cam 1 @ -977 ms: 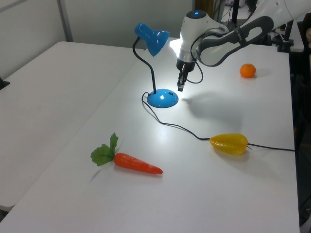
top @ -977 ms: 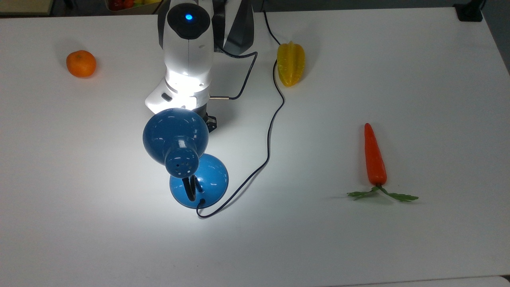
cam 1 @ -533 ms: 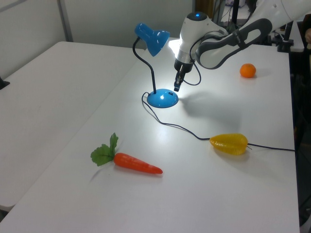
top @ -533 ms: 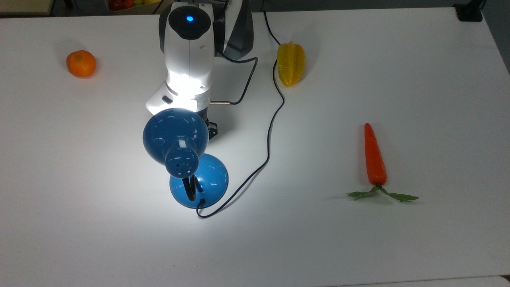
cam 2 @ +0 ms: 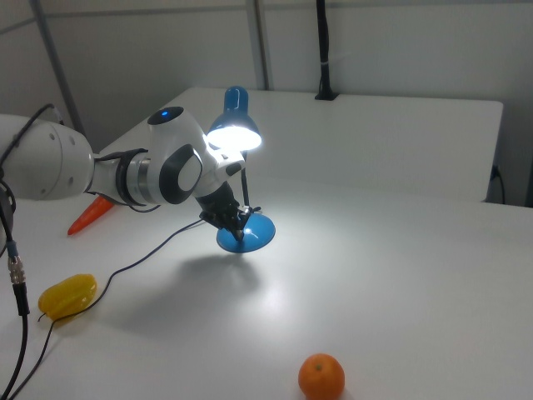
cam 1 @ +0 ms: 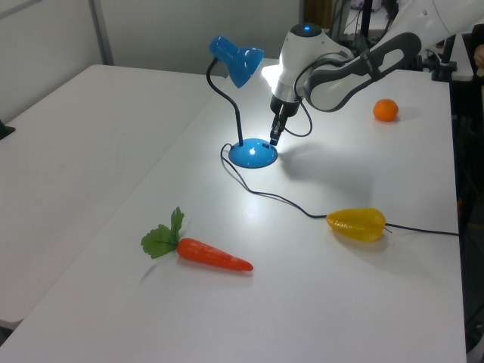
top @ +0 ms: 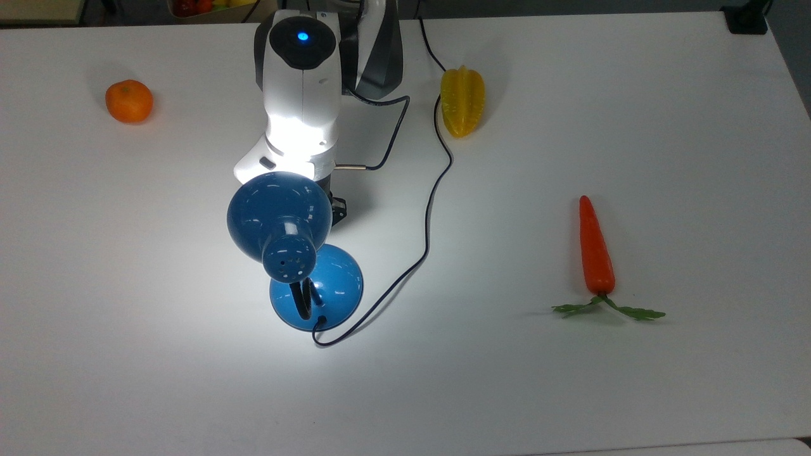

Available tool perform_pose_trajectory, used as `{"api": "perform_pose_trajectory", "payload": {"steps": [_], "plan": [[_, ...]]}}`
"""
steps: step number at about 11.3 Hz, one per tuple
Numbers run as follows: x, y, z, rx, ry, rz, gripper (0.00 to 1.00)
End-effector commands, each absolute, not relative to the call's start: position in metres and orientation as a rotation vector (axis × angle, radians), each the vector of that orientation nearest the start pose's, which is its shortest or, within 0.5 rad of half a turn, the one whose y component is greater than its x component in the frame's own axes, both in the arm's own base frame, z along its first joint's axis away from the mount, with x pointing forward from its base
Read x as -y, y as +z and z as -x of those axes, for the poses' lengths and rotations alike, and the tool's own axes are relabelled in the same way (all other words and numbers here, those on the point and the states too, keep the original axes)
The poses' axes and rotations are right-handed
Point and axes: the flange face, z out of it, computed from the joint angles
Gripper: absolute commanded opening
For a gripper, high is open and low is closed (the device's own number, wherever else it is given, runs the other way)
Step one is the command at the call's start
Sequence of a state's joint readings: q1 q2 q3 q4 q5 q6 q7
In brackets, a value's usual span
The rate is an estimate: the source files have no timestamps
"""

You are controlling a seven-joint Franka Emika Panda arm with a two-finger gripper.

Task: Turn off lamp
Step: 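Lower the gripper onto the switch on the lamp base and press it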

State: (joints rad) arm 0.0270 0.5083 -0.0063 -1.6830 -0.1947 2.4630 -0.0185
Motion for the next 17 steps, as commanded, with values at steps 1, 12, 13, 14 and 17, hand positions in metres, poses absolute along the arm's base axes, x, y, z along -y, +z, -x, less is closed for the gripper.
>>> {"api": "perform_pose_trajectory", "payload": {"steps": [1, 12, 13, 14, 17], "plan": [[-0.017, 0.337, -0.7, 0.285, -0.509, 3.236, 0.0], [-0.023, 0.331, -0.701, 0.307, -0.497, 3.231, 0.0], [-0.023, 0.332, -0.701, 0.302, -0.502, 3.23, 0.0], [-0.023, 0.333, -0.701, 0.295, -0.504, 3.228, 0.0], [-0.028, 0.335, -0.704, 0.309, -0.604, 3.201, 0.0]]}}
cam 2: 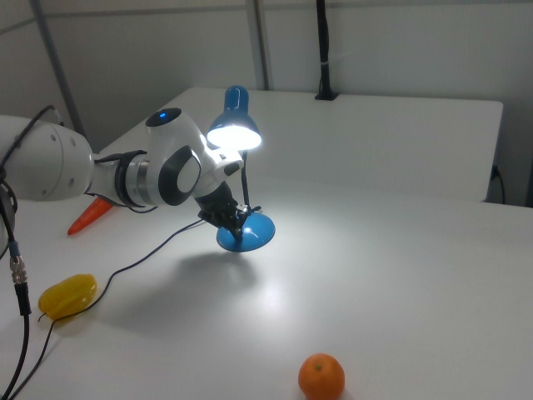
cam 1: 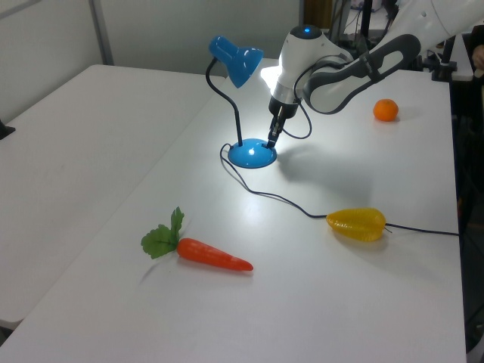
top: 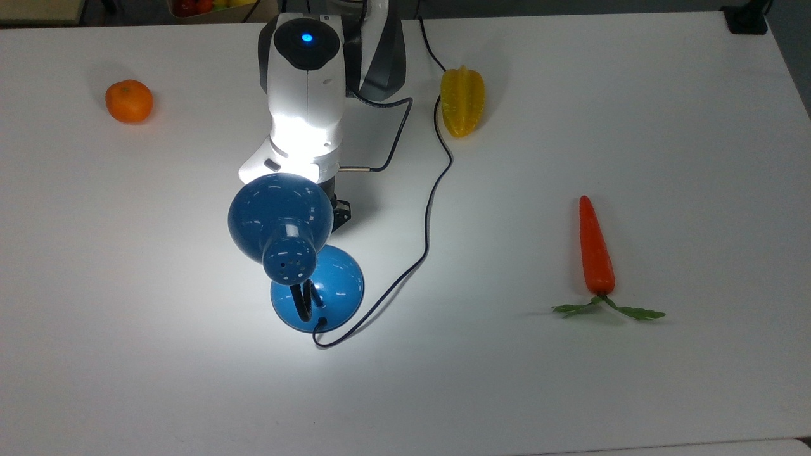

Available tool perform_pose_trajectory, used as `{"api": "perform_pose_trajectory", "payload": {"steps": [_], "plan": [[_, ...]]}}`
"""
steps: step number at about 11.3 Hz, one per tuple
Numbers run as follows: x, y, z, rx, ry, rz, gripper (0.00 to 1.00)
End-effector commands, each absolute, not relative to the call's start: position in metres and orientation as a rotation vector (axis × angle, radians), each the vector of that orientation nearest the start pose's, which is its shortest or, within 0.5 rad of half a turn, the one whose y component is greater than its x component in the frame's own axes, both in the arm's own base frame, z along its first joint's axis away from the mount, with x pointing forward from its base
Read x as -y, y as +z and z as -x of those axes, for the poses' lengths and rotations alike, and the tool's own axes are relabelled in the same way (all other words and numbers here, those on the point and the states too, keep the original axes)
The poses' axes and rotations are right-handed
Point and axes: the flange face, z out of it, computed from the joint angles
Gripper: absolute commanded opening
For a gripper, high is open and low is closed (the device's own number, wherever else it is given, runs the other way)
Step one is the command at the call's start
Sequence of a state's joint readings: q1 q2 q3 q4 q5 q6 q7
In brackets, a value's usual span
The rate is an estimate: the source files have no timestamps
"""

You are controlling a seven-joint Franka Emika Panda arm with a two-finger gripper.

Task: Turn off lamp
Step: 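Hold the gripper on the switch while the lamp goes dark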

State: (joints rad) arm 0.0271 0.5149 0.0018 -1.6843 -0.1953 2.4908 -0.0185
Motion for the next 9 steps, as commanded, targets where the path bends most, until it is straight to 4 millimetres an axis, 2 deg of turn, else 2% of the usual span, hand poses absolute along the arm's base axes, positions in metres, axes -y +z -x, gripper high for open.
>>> {"api": "perform_pose_trajectory", "payload": {"steps": [1, 9], "plan": [[-0.028, 0.33, -0.704, 0.309, -0.604, 3.199, 0.0], [-0.021, 0.304, -0.686, 0.356, -0.49, 3.229, 0.0]]}}
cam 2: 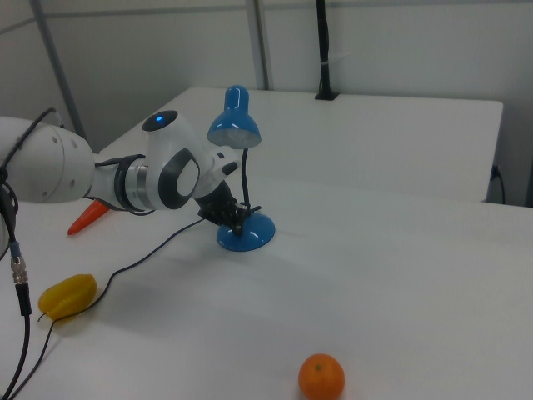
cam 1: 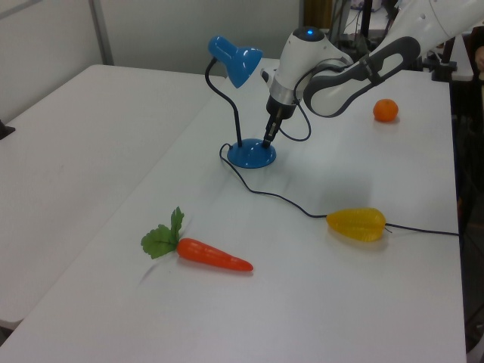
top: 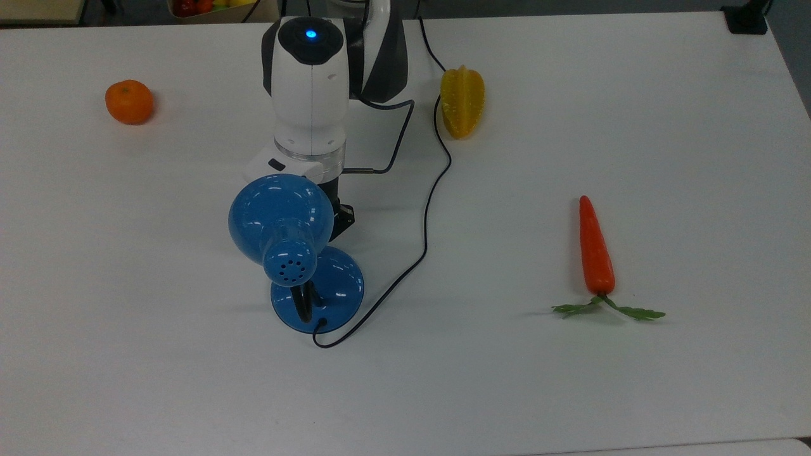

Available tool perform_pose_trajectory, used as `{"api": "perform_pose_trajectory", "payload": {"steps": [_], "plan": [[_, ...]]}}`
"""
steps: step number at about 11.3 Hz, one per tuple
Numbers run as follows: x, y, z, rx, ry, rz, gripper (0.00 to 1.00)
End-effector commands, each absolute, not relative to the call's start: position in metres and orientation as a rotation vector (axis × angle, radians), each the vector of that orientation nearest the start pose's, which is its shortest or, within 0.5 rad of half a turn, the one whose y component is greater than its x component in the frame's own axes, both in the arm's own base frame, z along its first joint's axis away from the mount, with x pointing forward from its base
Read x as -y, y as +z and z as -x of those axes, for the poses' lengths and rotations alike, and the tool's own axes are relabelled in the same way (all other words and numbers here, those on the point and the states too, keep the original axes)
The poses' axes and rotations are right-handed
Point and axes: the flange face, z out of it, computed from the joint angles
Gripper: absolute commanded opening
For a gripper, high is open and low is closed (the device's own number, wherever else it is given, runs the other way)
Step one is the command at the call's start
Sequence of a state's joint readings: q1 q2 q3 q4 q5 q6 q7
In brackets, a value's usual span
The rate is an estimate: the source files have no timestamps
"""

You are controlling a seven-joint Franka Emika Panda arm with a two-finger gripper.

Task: Turn off lamp
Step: 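Hold the gripper on the switch while the lamp goes dark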

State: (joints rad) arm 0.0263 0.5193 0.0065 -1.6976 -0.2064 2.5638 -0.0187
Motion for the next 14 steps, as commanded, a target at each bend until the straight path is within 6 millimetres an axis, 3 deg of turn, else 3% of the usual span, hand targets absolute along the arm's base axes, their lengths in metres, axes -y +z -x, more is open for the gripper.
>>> {"api": "perform_pose_trajectory", "payload": {"steps": [1, 4, 6, 12, 13, 14], "plan": [[-0.021, 0.299, -0.682, 0.366, -0.471, 3.234, 0.0], [-0.021, 0.293, -0.678, 0.388, -0.447, 3.244, 0.0], [-0.015, 0.3, -0.675, 0.391, -0.406, 3.257, 0.0], [0.0, 0.371, -0.645, 0.514, -0.08, 3.3, 0.0], [0.0, 0.384, -0.635, 0.574, 0.025, 3.294, 0.05], [0.0, 0.4, -0.626, 0.593, 0.09, 3.288, 0.26]]}}
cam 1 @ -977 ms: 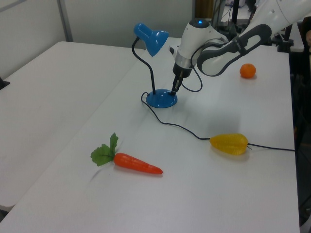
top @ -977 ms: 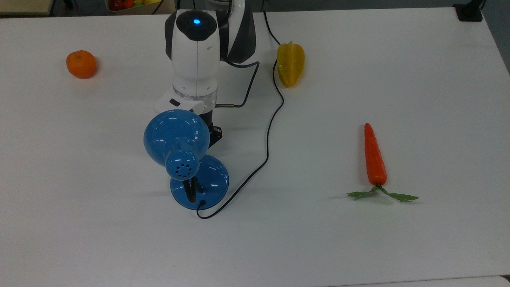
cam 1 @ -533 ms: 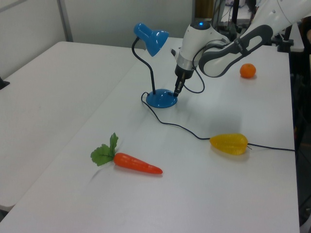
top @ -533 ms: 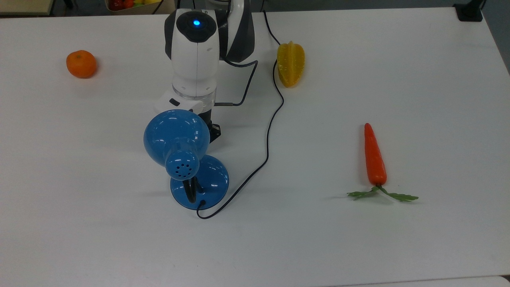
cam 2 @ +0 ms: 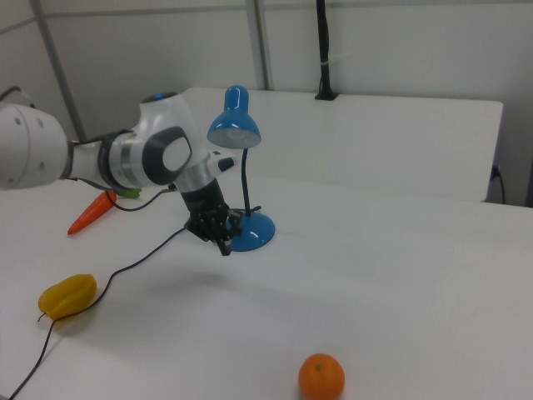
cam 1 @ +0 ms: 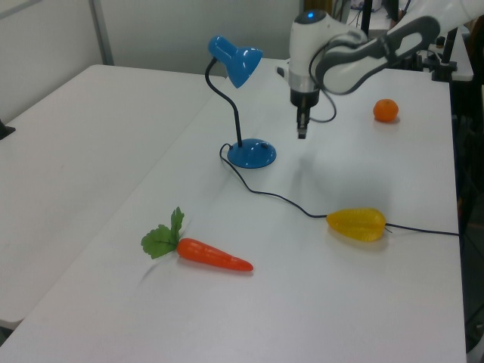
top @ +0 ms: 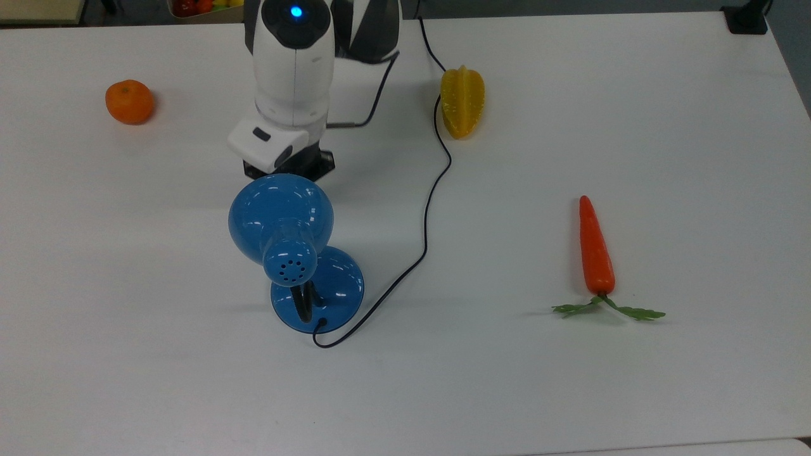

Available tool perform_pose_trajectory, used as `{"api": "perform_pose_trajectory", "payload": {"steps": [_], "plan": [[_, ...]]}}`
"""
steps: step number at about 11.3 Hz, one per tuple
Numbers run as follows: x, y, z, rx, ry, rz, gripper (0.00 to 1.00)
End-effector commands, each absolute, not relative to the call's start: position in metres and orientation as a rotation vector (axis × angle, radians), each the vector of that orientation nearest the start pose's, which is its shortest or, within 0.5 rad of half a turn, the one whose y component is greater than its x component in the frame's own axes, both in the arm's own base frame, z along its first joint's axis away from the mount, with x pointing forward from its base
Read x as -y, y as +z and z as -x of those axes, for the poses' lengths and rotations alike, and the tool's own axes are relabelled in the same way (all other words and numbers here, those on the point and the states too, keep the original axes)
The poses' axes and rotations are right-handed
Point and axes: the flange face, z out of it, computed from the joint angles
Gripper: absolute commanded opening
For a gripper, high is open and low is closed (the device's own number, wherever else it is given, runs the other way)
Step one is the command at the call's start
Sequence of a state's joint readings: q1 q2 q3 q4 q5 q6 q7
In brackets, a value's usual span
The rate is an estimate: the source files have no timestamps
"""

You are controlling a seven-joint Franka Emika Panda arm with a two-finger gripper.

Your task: Turn off lamp

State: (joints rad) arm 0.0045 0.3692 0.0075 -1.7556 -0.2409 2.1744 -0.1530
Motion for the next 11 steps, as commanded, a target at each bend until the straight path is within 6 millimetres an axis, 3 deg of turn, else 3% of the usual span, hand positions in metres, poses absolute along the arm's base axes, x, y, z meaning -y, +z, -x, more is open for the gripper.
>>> {"api": "perform_pose_trajectory", "payload": {"steps": [1, 2, 5, 7, 8, 11], "plan": [[0.001, 0.418, -0.617, 0.571, 0.12, 3.286, 0.6], [-0.001, 0.432, -0.611, 0.549, 0.125, 3.281, 1.0], [-0.004, 0.48, -0.595, 0.424, 0.055, 3.232, 1.0], [-0.004, 0.536, -0.582, 0.225, 0.0, 3.205, 1.0], [-0.006, 0.555, -0.577, 0.125, 0.001, 3.189, 1.0], [-0.03, 0.605, -0.566, -0.095, -0.116, 3.14, 1.0]]}}
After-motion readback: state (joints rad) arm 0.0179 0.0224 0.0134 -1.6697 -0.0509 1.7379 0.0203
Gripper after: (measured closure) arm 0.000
